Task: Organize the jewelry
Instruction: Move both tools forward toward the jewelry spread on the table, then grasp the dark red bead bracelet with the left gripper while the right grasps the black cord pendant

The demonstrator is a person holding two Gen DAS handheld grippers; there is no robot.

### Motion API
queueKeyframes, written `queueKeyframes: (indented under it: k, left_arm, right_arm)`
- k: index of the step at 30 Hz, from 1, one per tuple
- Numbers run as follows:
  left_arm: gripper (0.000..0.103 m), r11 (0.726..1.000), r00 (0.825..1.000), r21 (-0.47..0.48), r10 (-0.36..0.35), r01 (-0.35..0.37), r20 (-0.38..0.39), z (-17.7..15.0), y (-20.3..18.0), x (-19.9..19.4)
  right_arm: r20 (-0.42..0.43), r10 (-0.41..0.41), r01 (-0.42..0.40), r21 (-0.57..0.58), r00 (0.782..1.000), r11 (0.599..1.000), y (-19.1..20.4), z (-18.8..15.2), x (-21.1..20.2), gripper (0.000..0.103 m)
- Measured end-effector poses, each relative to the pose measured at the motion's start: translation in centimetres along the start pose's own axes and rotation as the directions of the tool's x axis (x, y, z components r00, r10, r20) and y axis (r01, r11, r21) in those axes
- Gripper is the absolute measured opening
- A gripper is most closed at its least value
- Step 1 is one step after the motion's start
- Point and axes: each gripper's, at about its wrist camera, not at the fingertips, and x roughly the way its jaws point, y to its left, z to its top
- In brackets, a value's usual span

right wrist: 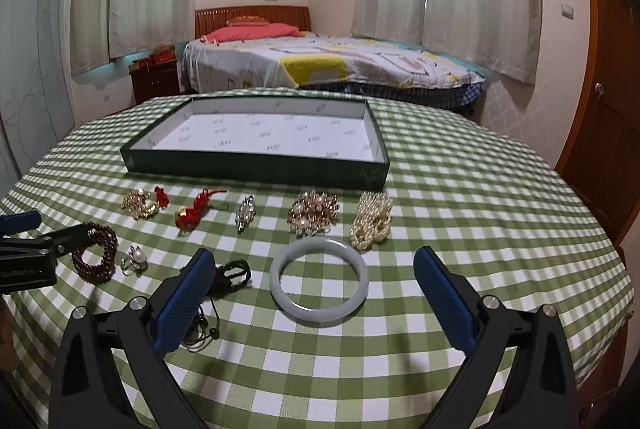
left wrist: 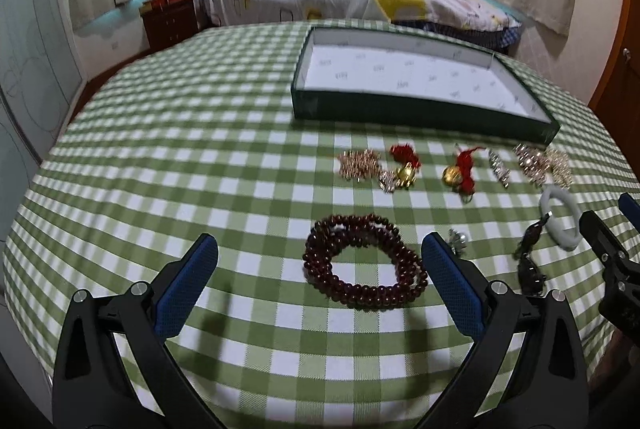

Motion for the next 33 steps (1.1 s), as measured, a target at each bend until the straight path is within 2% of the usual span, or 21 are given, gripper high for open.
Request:
queueKeyframes:
  k: [6,15,24,25,26,28,30,32,33]
  left_arm:
    - [0.099,1.0,0.999,0.013,-0.005,0.006,-0.049,-0.2,-0.3,1.9]
    - [0.099,0.999,0.998,0.022,-0.027,0.028,-0.057,-0.1,-0.8,2.6]
    - [0.097,0.999,0.996,-0.012,-0.048,0.048,-0.068,-0.1,-0.1,2.8]
    - [0.09,0.999,0.997,-0.014,-0.05,0.049,-0.06,0.0,-0.1,2.6]
    - [0.077,0.998,0.997,-0.014,-0.059,0.058,-0.05,-0.1,0.1,2.5]
    - [0.065,0.996,0.996,-0.011,-0.084,0.084,-0.036,-0.1,0.2,2.1]
    - [0.059,0.996,0.996,-0.009,-0.089,0.089,-0.032,-0.1,0.3,2.1]
    - [0.044,0.993,0.992,-0.006,-0.122,0.122,-0.026,-0.2,0.3,2.0]
    - [0.042,0.992,0.992,-0.004,-0.127,0.127,-0.025,-0.2,0.1,1.9]
  right_arm:
    - [-0.032,0.013,-0.012,0.007,0.999,1.0,0.0,-0.2,1.1,0.097]
    - [-0.051,0.025,-0.025,0.005,0.998,1.0,0.2,-0.2,1.9,0.097]
    - [-0.056,0.029,-0.029,0.007,0.998,1.0,0.2,-0.3,2.2,0.097]
    - [-0.056,0.029,-0.029,0.007,0.998,1.0,0.2,-0.3,2.2,0.097]
    - [-0.056,0.03,-0.029,0.006,0.998,1.0,0.2,-0.3,2.1,0.097]
    - [-0.057,0.031,-0.031,0.004,0.998,1.0,0.2,-0.3,2.1,0.097]
    - [-0.058,0.034,-0.034,0.004,0.998,0.999,0.4,-0.3,2.1,0.097]
    - [-0.058,0.036,-0.036,0.001,0.998,0.999,0.5,-0.4,2.0,0.097]
    - [-0.06,0.039,-0.039,0.001,0.997,0.999,0.6,-0.3,2.0,0.097]
